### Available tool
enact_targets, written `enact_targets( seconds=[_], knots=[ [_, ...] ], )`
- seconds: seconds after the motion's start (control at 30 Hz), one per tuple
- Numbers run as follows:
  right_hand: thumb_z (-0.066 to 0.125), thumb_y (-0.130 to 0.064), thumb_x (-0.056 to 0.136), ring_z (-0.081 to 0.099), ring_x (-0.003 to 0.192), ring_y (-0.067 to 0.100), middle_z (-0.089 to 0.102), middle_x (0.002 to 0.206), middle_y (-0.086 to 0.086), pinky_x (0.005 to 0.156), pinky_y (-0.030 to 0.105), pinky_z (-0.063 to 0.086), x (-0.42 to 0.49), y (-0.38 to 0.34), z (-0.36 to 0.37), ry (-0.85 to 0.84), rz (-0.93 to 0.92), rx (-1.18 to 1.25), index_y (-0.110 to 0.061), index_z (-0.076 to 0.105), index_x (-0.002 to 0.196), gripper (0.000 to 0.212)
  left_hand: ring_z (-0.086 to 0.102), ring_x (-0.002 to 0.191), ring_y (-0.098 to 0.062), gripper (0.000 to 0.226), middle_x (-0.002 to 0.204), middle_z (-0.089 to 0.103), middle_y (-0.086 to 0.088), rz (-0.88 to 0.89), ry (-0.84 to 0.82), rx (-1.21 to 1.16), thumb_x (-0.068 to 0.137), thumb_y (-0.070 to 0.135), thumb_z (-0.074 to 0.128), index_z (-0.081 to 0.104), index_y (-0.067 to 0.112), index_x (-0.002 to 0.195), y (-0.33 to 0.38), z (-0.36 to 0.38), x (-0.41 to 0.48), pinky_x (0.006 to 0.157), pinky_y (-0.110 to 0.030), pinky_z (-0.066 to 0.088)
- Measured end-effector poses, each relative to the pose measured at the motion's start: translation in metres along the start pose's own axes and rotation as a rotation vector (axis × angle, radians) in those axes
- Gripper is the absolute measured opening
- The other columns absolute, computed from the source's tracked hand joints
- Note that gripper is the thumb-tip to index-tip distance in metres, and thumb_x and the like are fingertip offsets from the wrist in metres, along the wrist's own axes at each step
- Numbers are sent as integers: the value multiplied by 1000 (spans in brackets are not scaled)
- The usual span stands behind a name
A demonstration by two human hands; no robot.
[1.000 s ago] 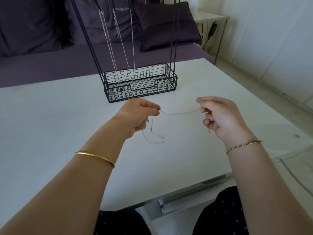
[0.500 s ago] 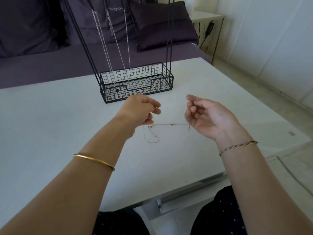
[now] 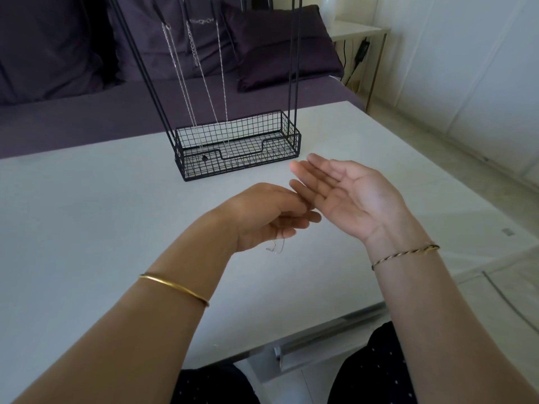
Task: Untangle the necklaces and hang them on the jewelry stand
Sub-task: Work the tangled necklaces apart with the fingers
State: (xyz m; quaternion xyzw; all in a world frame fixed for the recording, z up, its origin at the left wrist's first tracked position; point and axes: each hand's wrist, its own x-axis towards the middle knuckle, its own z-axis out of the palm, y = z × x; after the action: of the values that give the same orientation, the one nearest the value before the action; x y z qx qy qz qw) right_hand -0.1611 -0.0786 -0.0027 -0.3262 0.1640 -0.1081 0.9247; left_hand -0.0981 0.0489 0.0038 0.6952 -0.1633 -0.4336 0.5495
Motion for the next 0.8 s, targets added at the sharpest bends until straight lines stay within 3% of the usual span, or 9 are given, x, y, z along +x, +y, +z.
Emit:
enact_targets(
  seconds=[0.27,0.33,0.4,0.43,0.5,0.57,0.63,0.73,0.8],
  knots=[
    [37,-26,100,67,105,25,65,119,17,97,37,46,2,0,-1,-27,-10,-214,1,59,118,39,52,57,-5,13,70,65,3,47,7,191,91,21,62,68,10,94,3,3,-3,55,-17,42],
    [35,-31,101,67,78,21,69,99,16,77,33,49,2,5,1,-14,7,-252,0,62,114,43,51,55,-6,14,66,63,1,80,-17,86,94,20,56,66,11,93,6,4,-4,54,-18,40],
    [31,-38,102,47,51,17,56,57,6,56,29,42,2,13,6,5,37,-291,-6,72,92,53,53,54,-8,19,67,65,-1,110,-32,-92,98,20,48,63,9,93,11,5,-6,51,-17,43],
    [29,-42,102,43,52,17,45,50,2,53,28,44,1,18,8,2,60,-312,-10,72,80,57,54,54,-9,22,67,66,-3,125,-22,-175,100,19,44,61,8,92,13,4,-7,49,-17,44],
    [28,-45,102,53,66,23,48,57,1,58,33,54,0,25,11,10,103,-373,-13,66,81,54,55,52,-11,24,67,67,-6,146,36,-300,101,16,41,58,7,86,16,2,-8,47,-18,46],
    [29,-40,103,61,68,29,56,64,7,64,39,56,-1,27,12,40,125,-459,-8,58,92,44,54,51,-12,22,66,65,-7,161,125,-343,99,13,43,56,8,83,18,-2,-8,47,-19,48],
    [32,-29,104,62,57,27,61,72,14,57,34,52,-1,26,11,76,113,-573,-6,51,102,30,53,50,-12,21,64,64,-6,173,198,-343,98,13,44,56,8,82,18,-7,-9,48,-20,49],
    [41,-9,97,46,48,18,63,70,16,48,25,36,-2,24,8,97,78,-709,-8,47,91,8,55,52,-12,20,64,65,-5,161,271,-314,97,13,46,57,8,80,17,-14,-9,51,-23,53],
    [48,-3,92,36,48,15,61,66,13,47,23,27,-2,23,7,95,54,-766,-9,50,83,11,57,55,-13,19,68,66,-5,152,316,-286,95,11,46,57,9,80,15,-17,-8,57,-24,56]
  ],
)
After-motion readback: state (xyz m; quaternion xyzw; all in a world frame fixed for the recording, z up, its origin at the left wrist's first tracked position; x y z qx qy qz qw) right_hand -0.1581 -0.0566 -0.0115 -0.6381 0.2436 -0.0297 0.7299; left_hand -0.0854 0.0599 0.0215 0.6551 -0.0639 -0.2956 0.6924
